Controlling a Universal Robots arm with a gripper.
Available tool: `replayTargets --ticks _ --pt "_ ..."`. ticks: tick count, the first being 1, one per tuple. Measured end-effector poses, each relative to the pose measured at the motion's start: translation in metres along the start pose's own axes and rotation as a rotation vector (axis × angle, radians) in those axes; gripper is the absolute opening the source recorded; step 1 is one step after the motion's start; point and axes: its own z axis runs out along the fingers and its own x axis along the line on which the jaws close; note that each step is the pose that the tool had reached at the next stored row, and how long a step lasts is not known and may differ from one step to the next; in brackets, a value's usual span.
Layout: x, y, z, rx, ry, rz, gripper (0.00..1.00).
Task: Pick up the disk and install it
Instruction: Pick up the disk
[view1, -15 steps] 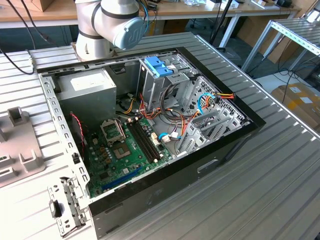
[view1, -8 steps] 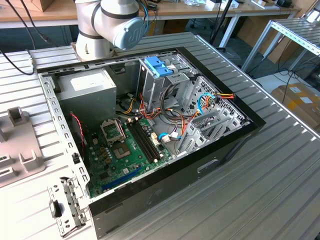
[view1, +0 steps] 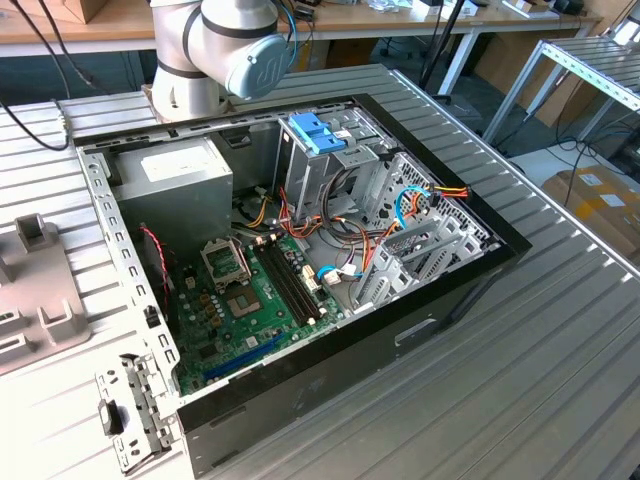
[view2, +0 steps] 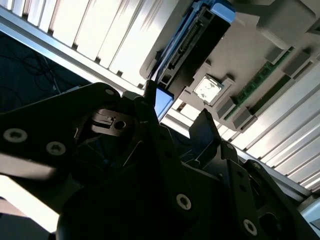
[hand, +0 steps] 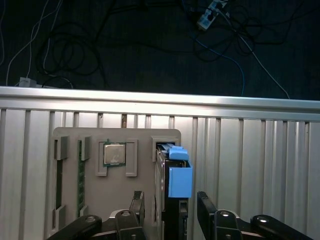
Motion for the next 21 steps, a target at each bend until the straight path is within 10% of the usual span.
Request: replayTargets --ticks 21 --pt "-0.0005 -0.0004 0.0085 0.0 0.0 0.0 0.55"
